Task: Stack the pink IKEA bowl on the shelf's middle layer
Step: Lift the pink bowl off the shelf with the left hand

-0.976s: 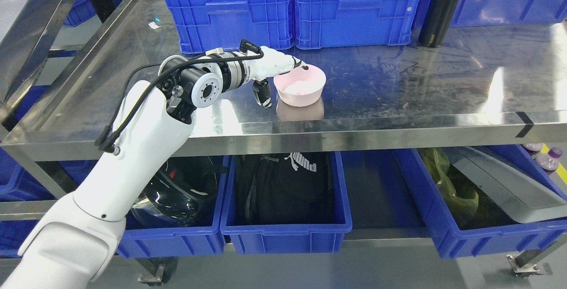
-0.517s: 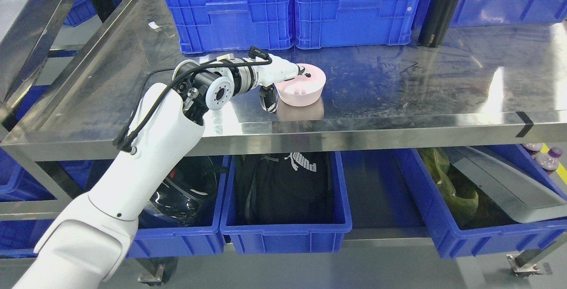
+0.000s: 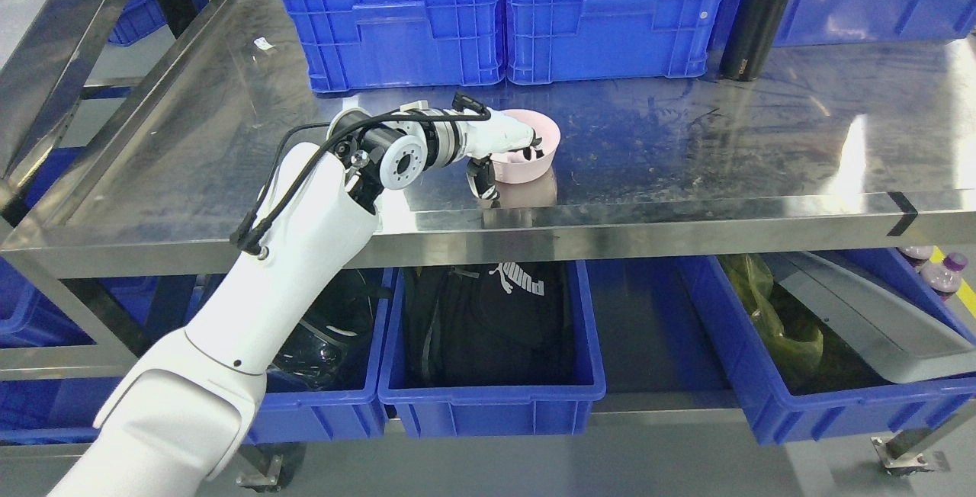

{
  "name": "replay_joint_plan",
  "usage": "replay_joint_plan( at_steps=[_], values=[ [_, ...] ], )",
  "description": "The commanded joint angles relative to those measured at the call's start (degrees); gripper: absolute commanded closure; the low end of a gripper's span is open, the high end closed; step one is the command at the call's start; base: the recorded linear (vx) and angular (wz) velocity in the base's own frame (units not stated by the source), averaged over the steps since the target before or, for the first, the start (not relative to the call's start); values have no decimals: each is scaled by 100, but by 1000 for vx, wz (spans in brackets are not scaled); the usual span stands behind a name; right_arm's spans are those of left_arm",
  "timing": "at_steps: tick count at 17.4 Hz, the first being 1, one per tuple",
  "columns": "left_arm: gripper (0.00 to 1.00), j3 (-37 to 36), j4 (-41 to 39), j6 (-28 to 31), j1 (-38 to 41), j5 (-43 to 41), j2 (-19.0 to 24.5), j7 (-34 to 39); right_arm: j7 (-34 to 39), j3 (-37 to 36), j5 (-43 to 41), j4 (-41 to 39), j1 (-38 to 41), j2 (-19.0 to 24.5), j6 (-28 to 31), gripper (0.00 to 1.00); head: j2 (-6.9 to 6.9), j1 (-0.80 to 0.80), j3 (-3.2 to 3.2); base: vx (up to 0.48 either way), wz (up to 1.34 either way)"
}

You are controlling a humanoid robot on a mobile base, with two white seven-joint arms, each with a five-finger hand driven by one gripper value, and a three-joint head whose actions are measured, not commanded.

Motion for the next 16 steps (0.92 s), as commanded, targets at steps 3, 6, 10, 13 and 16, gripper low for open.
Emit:
replay_joint_plan(
  at_steps=[3, 6, 10, 13, 16],
  values=[
    [82, 722, 980, -1194, 14, -9, -313, -33, -2, 26, -5, -100, 0, -100, -4, 0, 0, 0, 0, 0, 0],
    [98, 1292, 1034, -1703, 23, 8, -330, -103, -2, 26, -5, -100, 0, -100, -4, 0, 0, 0, 0, 0, 0],
    [100, 2532, 973, -2829, 5, 70, -1065, -138, -2, 26, -5, -100, 0, -100, -4, 0, 0, 0, 0, 0, 0],
    [100, 2876, 658, -2962, 14, 105, -1065, -16, -2, 26, 4, -100, 0, -100, -4, 0, 0, 0, 0, 0, 0],
    [100, 3043, 350, -3304, 23, 525, -1065, 160, -2, 26, 4, -100, 0, -100, -4, 0, 0, 0, 0, -4, 22]
  ],
)
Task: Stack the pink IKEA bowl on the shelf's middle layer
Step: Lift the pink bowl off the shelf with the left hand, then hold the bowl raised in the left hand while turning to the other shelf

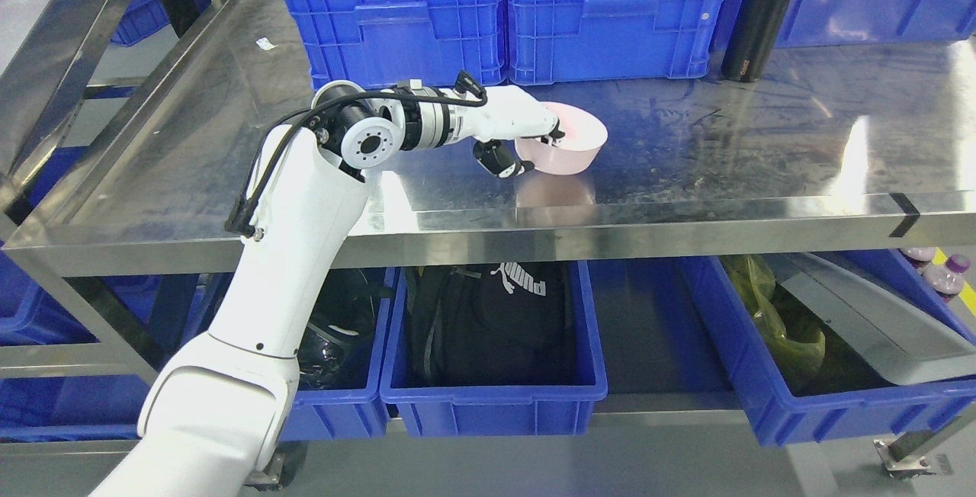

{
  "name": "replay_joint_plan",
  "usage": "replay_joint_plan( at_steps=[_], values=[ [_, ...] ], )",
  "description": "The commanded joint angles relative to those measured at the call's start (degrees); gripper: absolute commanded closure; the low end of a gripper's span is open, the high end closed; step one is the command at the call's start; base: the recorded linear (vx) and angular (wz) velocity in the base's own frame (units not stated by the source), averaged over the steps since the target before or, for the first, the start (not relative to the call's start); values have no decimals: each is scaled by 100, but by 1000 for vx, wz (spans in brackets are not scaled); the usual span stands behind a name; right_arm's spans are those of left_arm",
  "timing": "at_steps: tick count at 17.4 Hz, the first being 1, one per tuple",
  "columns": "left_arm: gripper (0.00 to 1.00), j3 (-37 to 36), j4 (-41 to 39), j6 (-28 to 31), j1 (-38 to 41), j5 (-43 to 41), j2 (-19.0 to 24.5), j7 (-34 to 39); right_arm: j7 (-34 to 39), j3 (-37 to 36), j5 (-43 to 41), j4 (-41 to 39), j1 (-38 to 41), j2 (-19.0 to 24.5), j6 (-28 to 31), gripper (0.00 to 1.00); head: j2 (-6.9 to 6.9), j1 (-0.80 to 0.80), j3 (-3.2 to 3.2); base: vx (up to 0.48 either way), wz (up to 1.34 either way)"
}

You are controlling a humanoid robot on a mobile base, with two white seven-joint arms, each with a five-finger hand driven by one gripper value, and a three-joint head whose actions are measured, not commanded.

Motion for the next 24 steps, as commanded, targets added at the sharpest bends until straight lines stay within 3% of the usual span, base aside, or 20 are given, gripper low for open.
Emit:
replay_joint_plan(
  at_steps=[1, 5, 8, 14, 24],
  values=[
    [100, 1364, -466, -382, 23, 542, -360, 111, -1, 26, 4, -100, 0, -100, -30, 0, 0, 0, 0, -19, 140],
    [100, 1540, -1072, -972, 190, 956, -360, 67, -1, 26, 4, -100, 0, -100, -30, 0, 0, 0, 0, -36, 323],
    [100, 1243, -1328, -1358, 453, 956, -360, 172, -1, 26, 4, -100, 0, -100, -30, 0, 0, 0, 0, -52, 975],
    [99, 750, -1443, -1456, 876, 965, -360, 471, -1, 26, 4, -100, 0, -100, -30, 0, 0, 0, 0, -13, 1613],
    [98, 732, -1487, -1456, 990, 965, -360, 612, -1, 26, -5, -100, 0, -100, -30, 0, 3, 0, 0, 117, 1329]
  ],
)
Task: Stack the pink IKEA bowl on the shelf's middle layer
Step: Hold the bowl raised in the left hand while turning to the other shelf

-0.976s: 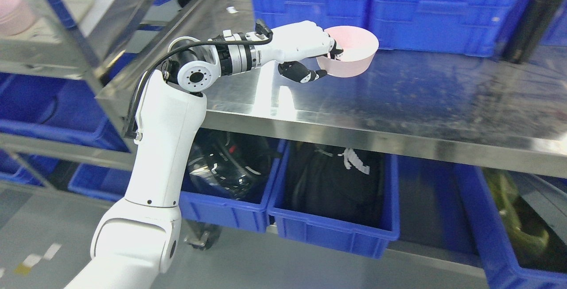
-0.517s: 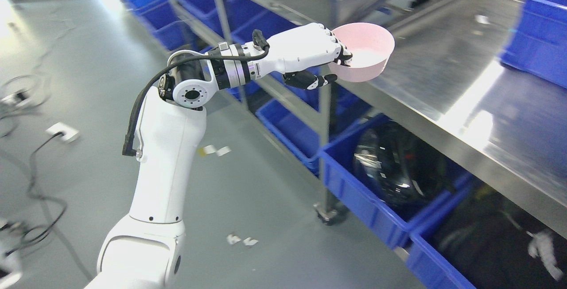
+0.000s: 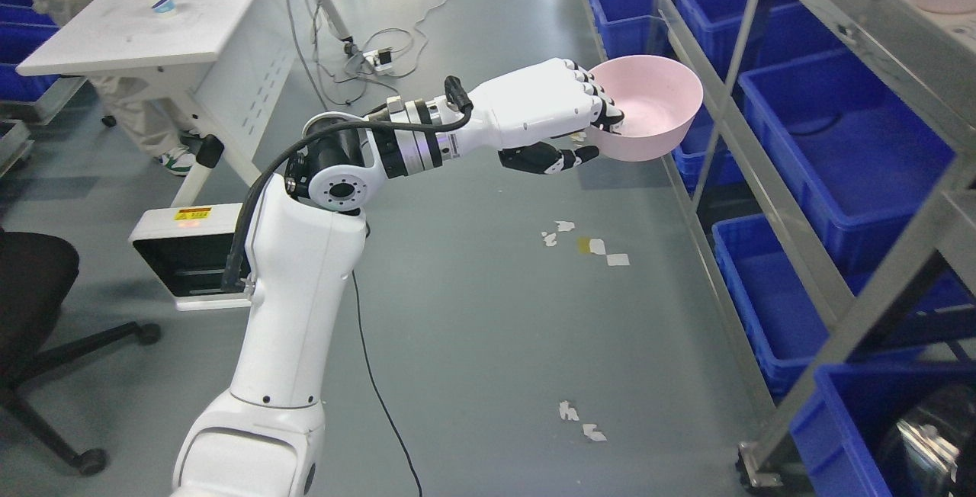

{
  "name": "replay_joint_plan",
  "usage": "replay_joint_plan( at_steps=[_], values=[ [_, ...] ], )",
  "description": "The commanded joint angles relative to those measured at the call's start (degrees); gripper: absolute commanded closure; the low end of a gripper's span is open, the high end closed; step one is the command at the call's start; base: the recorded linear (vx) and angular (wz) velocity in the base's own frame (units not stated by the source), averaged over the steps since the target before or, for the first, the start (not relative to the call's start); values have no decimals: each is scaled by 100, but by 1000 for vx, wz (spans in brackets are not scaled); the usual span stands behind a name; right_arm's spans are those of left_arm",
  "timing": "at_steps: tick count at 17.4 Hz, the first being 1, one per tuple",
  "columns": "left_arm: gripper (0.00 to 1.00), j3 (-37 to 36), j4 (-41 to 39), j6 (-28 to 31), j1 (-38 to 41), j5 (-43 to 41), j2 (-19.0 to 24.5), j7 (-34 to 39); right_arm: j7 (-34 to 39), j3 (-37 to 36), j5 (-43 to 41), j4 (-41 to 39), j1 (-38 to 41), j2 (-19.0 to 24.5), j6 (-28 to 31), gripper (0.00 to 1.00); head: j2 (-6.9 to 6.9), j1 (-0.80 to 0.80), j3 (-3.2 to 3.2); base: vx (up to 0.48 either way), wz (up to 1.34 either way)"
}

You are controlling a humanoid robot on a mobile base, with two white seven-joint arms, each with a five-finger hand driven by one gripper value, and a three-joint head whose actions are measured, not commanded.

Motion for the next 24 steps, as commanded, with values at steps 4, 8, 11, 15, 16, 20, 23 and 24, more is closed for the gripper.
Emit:
replay_joint_plan(
  at_steps=[4, 8, 11, 15, 16, 20, 23, 24],
  values=[
    [97, -29, -215, 1, 67, 10, 60, 11, 2, 26, -7, -100, 0, -100, 17, 0, 0, 0, 0, 329, 342],
    [97, -20, -215, 1, 67, 10, 60, 11, 2, 26, -7, -100, 0, -100, 17, 0, 0, 0, 0, 513, 3],
    [97, -20, -215, 1, 67, 10, 60, 20, 2, 26, -7, -100, 0, -100, 17, 0, 0, 0, 0, 576, 28],
    [97, -20, -215, 1, 67, 10, 60, 46, 2, 26, -7, -100, 0, -100, 17, 0, 0, 0, 0, 543, 84],
    [97, -20, -215, 1, 67, 10, 60, 90, 2, 26, -7, -100, 0, -100, 17, 0, 0, 0, 0, 527, 78],
    [97, -20, -215, 1, 58, 10, 60, 108, 2, 26, 2, -100, 0, -100, 17, 0, 0, 0, 0, 478, 120],
    [97, -29, -206, 1, 58, 28, 60, 108, 2, 26, 2, -100, 0, -100, 17, 0, 0, 0, 0, 460, 165],
    [97, -29, -206, 1, 58, 37, 60, 108, 2, 26, 2, -100, 0, -100, 17, 0, 0, 0, 0, 381, 104]
  ],
)
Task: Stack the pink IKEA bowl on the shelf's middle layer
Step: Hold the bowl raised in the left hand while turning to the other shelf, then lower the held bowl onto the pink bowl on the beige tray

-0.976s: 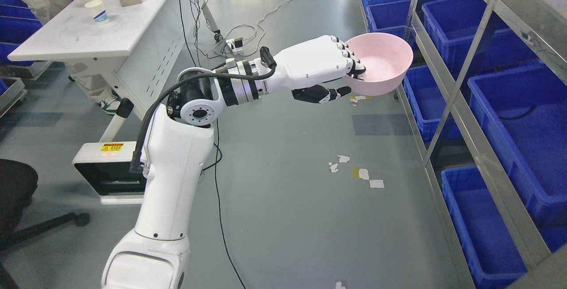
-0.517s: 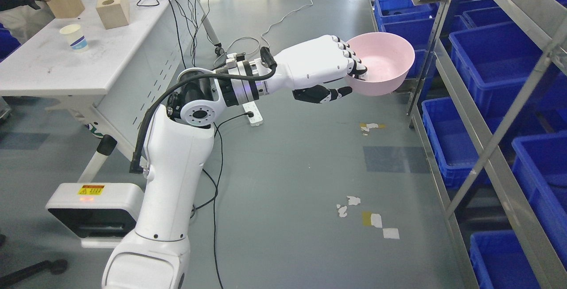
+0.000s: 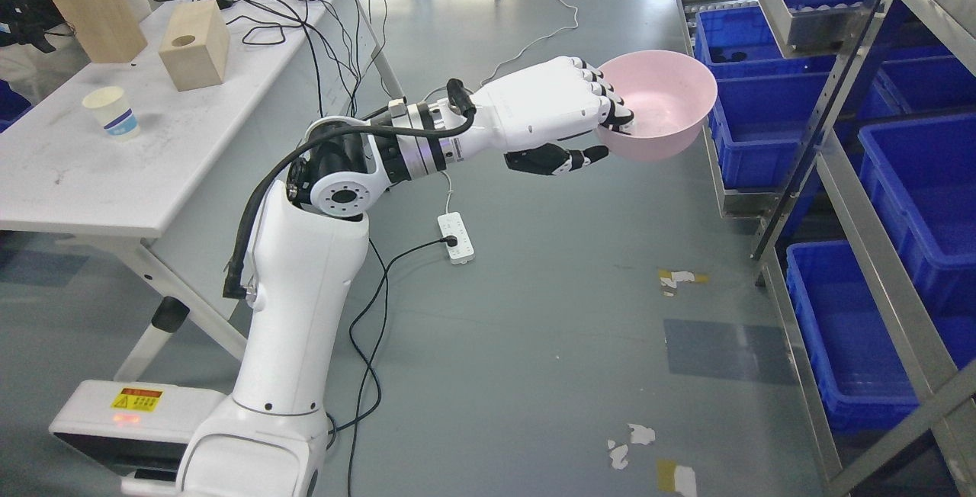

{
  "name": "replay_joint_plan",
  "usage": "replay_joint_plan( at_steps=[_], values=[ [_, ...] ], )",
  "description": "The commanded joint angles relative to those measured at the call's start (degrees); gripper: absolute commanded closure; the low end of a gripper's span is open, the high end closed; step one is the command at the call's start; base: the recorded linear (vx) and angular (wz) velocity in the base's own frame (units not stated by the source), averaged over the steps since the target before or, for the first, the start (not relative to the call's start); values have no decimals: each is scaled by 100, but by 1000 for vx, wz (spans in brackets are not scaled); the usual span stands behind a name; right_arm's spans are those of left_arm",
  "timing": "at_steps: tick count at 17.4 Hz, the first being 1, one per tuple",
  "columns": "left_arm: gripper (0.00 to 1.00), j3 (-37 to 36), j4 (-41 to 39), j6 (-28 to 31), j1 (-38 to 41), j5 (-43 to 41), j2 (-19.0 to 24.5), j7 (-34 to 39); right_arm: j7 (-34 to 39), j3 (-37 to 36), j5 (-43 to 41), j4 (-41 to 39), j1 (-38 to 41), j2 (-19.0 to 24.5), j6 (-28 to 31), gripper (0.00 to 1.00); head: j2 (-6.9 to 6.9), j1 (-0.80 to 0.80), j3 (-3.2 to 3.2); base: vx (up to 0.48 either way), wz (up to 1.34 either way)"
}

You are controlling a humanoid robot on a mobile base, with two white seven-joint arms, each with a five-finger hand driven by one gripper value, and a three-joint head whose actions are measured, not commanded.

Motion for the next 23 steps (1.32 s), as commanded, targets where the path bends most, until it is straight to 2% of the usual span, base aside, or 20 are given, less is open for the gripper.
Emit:
replay_joint_plan(
  at_steps=[1, 8, 12, 16, 18, 21, 23],
  values=[
    [97, -8, -9, 1, -6, 19, 96, -1, 2, 26, 4, -100, 4, -100, -3, 0, 0, 0, 0, 381, 104],
    [97, -78, -1, 1, -191, 334, 96, -1, 2, 26, 4, -100, 4, -100, -3, 0, 0, 0, 0, 282, -333],
    [97, -79, -1, 1, -524, 678, 96, -9, 2, 26, 4, -100, 4, -100, -3, 0, 0, 0, 0, 153, -1311],
    [96, 325, 52, 158, -1332, 695, 96, -62, 2, 26, 4, -100, 4, -100, -3, 0, 0, 0, 0, 51, -1587],
    [97, 501, 192, 457, -1561, 460, 96, -245, 2, 26, -5, -100, 4, -100, -3, 0, 0, 0, 0, 19, -1403],
    [97, 975, 342, 931, -1632, -656, 96, -554, 2, 26, 4, -100, 4, -100, -3, 0, 0, 0, 0, 7, -1223],
    [97, 959, 509, 1003, -1633, -815, 96, -825, 2, 26, -5, -100, 4, -100, -3, 0, 0, 0, 0, 28, -1096]
  ],
)
